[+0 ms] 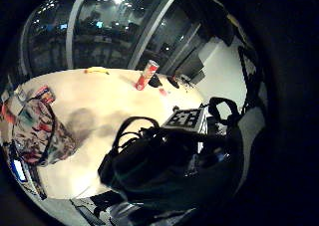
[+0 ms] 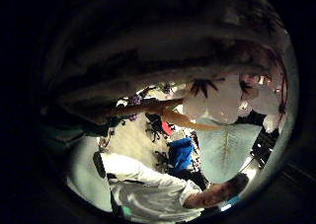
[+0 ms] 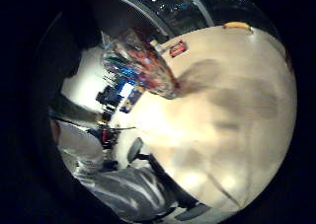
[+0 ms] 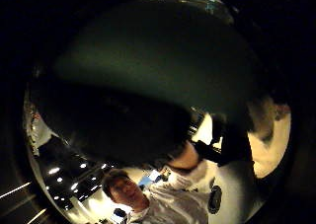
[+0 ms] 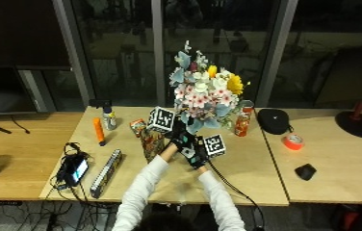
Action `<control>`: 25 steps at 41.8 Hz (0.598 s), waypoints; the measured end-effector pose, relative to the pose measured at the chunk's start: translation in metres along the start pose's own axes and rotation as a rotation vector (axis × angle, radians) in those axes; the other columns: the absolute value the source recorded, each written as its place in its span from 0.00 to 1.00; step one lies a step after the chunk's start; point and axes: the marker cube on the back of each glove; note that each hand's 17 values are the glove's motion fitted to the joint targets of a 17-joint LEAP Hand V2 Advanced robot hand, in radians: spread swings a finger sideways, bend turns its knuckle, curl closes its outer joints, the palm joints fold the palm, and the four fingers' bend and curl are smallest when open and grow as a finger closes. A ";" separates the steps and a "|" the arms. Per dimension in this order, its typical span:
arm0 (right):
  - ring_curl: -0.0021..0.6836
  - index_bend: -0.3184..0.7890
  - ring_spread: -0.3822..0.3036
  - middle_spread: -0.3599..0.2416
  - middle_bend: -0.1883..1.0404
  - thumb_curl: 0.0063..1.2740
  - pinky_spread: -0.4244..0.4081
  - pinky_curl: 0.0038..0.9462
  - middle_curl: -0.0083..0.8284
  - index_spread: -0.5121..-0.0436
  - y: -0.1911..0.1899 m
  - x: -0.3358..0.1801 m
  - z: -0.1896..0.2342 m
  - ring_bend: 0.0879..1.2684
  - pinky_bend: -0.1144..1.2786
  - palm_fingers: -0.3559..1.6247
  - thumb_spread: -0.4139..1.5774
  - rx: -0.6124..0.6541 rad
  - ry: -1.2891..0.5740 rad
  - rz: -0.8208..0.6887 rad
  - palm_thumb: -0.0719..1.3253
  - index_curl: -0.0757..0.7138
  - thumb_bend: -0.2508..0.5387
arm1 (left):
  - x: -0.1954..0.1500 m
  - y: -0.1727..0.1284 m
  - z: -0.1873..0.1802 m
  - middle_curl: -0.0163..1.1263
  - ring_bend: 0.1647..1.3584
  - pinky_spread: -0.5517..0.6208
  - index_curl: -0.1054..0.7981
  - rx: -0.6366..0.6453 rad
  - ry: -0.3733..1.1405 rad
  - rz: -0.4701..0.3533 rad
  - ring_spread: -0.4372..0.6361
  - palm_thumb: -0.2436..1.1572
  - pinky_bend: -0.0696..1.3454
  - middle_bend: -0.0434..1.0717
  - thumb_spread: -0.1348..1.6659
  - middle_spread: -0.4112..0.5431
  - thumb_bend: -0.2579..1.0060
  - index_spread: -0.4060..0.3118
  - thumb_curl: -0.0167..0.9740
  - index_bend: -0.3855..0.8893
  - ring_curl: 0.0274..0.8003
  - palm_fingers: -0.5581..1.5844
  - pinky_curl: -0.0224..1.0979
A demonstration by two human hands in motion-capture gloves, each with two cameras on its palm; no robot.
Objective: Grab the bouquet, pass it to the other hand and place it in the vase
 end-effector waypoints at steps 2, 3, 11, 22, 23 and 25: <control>0.71 0.40 0.25 0.31 0.63 0.44 0.21 0.51 0.65 0.53 0.003 0.005 -0.001 0.58 0.59 0.64 0.61 -0.014 0.055 -0.059 0.74 0.72 0.27 | 0.003 -0.004 -0.008 0.50 0.59 0.14 0.53 0.014 -0.008 0.020 0.08 0.79 0.53 0.65 0.50 0.11 0.19 0.25 0.51 0.48 0.55 0.90 0.46; 0.70 0.39 0.24 0.31 0.61 0.44 0.22 0.51 0.64 0.52 0.003 0.008 -0.001 0.57 0.59 0.64 0.61 -0.021 0.063 -0.111 0.74 0.71 0.28 | 0.006 -0.005 -0.013 0.50 0.59 0.14 0.53 0.021 -0.013 0.026 0.08 0.79 0.53 0.65 0.50 0.10 0.19 0.25 0.52 0.48 0.55 0.90 0.46; 0.62 0.36 0.24 0.33 0.53 0.42 0.31 0.44 0.58 0.48 0.016 0.022 -0.014 0.50 0.50 0.62 0.63 -0.020 0.084 0.019 0.69 0.58 0.26 | 0.022 -0.025 -0.051 0.51 0.60 0.12 0.58 0.088 -0.008 0.043 0.06 0.79 0.55 0.68 0.47 0.08 0.18 0.22 0.55 0.49 0.57 0.91 0.47; 0.57 0.38 0.32 0.41 0.38 0.37 0.56 0.42 0.51 0.39 0.011 0.015 -0.038 0.38 0.45 0.41 0.69 0.001 0.080 -0.121 0.54 0.51 0.24 | 0.020 -0.057 -0.117 0.52 0.61 0.11 0.65 0.300 0.020 0.102 0.05 0.78 0.56 0.72 0.48 0.06 0.18 0.20 0.57 0.50 0.58 0.91 0.48; 0.56 0.38 0.33 0.41 0.38 0.36 0.58 0.41 0.50 0.38 0.015 0.014 -0.040 0.37 0.44 0.40 0.69 0.006 0.075 -0.029 0.53 0.50 0.25 | 0.019 -0.060 -0.124 0.52 0.62 0.11 0.65 0.323 0.020 0.100 0.05 0.78 0.56 0.72 0.48 0.06 0.18 0.20 0.57 0.50 0.59 0.91 0.48; 0.54 0.39 0.34 0.41 0.37 0.36 0.60 0.39 0.49 0.37 0.023 0.012 -0.043 0.35 0.43 0.39 0.70 0.015 0.068 0.138 0.52 0.48 0.26 | 0.019 -0.067 -0.137 0.52 0.62 0.11 0.66 0.362 0.047 0.127 0.05 0.78 0.56 0.72 0.48 0.06 0.18 0.19 0.58 0.50 0.59 0.91 0.48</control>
